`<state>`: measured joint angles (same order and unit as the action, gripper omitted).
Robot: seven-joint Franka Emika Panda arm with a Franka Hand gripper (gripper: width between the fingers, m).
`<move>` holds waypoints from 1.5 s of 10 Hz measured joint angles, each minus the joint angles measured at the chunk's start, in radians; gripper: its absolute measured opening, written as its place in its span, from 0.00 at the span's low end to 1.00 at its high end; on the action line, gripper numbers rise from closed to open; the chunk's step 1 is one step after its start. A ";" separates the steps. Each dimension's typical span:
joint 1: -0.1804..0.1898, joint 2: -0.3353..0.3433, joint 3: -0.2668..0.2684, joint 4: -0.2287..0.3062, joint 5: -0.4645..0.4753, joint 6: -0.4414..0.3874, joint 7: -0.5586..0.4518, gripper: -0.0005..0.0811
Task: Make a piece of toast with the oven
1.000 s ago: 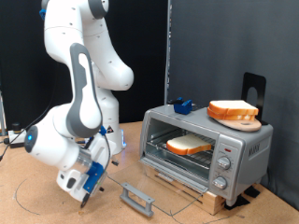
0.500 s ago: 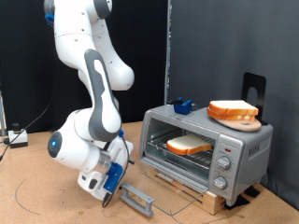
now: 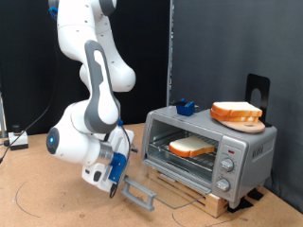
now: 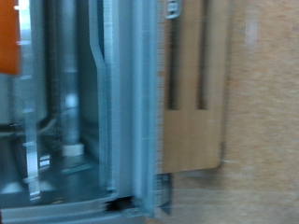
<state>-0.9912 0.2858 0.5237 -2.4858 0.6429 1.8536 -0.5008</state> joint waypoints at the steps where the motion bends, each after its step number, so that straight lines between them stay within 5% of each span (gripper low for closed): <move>1: -0.011 -0.023 0.000 0.008 0.008 -0.075 -0.017 1.00; 3: -0.022 -0.070 0.001 0.015 0.023 -0.212 -0.044 1.00; 9: -0.016 -0.244 0.043 -0.016 0.066 -0.424 -0.114 1.00; 15: 0.041 -0.467 0.084 -0.105 0.192 -0.559 -0.151 1.00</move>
<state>-0.9499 -0.1809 0.6082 -2.5907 0.8347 1.2947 -0.6522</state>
